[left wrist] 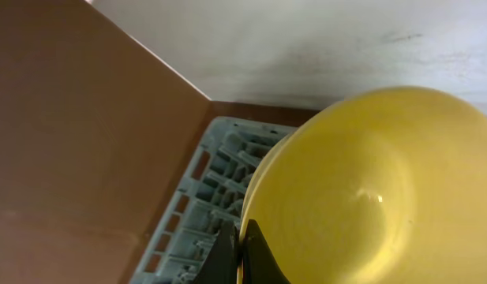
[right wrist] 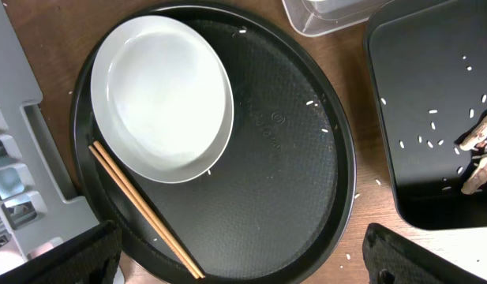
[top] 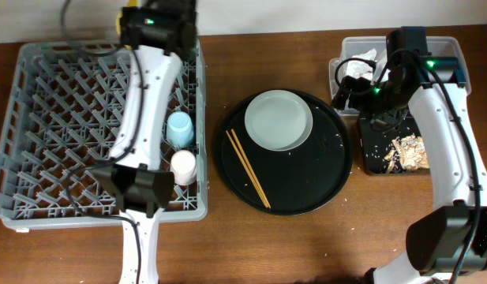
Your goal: Sort waste into correct bins and load items into the dishwasher rack
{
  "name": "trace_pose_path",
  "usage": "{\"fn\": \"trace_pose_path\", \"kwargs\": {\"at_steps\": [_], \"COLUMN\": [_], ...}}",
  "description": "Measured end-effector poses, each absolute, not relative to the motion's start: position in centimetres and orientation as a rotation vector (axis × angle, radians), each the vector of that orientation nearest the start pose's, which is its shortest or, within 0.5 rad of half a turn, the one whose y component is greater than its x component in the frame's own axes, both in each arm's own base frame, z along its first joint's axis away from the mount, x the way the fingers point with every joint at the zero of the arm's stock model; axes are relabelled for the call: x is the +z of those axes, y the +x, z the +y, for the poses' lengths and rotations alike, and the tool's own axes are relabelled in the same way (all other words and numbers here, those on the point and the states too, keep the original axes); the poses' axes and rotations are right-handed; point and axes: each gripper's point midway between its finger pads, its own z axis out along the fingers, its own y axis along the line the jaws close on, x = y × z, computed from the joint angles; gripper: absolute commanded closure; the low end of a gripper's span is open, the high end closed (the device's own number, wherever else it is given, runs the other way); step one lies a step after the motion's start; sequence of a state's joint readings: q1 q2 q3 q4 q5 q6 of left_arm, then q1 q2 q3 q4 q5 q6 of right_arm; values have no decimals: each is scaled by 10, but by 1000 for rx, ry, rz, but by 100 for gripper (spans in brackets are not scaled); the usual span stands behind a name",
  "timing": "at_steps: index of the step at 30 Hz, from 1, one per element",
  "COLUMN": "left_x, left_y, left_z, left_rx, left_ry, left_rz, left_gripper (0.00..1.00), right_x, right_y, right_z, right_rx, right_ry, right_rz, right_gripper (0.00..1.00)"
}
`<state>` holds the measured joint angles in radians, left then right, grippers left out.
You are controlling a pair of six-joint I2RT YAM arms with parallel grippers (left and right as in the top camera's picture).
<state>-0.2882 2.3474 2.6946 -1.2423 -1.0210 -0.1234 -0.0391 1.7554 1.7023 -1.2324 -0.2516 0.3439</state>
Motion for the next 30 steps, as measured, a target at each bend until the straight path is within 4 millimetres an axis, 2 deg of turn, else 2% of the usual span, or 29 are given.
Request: {"fn": "trace_pose_path", "kwargs": {"at_steps": [3,6,12,14,15,18,19,25,28,30], "left_x": [288,249,198,194,199,208,210,223,192,193], "left_y": [535,528,527,529,530,532,532,539,541,539], "left_z": [-2,5,6,1,-4,-31,-34,-31,-28,-28], "left_rx": [1136,1247,1286,1280,1287,1272,1267,1324,1507,1545], "left_ry": [-246,-238,-269,-269,-275,-256,-260,-303,-242,-242], "left_rz": [2132,2169,2169,2155,2120,2050,2037,1936,1893,1864], "left_gripper": [100,100,100,100,100,100,100,100,100,100], "right_x": [189,189,189,189,189,189,189,189,189,189], "right_y": [386,385,385,385,385,385,385,385,385,385], "right_z": [28,28,28,28,28,28,28,28,28,28], "right_rx": [421,421,421,421,421,421,421,421,421,421], "right_ry": [495,495,494,495,495,495,494,495,495,494], "right_rz": [2825,2826,2826,2826,2826,2826,2826,2826,2826,2826], "right_gripper": [1,1,2,1,2,1,2,2,2,2]}}
